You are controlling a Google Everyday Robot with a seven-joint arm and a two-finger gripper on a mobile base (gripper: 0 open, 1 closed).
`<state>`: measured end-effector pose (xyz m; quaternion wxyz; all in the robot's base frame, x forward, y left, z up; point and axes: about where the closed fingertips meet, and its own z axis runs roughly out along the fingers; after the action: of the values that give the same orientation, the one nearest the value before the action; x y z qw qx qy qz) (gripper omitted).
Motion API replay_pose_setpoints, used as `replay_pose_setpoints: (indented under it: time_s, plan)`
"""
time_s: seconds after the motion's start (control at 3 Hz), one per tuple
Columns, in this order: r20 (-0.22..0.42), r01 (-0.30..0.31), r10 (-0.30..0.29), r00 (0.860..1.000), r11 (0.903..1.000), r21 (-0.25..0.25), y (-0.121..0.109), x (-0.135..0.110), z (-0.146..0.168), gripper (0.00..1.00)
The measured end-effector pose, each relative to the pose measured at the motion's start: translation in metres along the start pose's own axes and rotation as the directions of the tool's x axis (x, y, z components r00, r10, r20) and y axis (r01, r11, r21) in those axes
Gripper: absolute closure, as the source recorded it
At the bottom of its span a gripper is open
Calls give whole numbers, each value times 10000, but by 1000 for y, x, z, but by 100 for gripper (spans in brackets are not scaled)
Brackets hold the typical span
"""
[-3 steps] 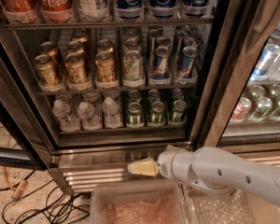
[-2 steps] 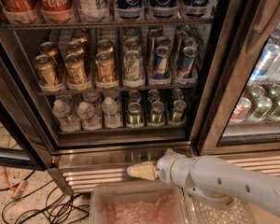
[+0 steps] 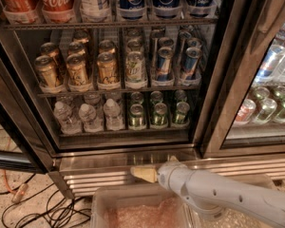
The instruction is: Pick green can from bottom shelf of fridge
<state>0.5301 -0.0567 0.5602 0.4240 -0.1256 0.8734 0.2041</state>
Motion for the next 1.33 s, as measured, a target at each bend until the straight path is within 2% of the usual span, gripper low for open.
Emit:
replay_pose_setpoints:
  time_s: [0.33,0.67,1.0,1.33]
  plan:
    - [834,132,-170,9964,9988,461,6,-10,21,0]
    - [1347,261,-413,9900,9933,1128,15,-15,39,0]
    - [1820,182,-544,9818,9807,1946,15,-18,44,0]
    - [2308,-83,-601,9711,9586,2847,5,-25,44,0]
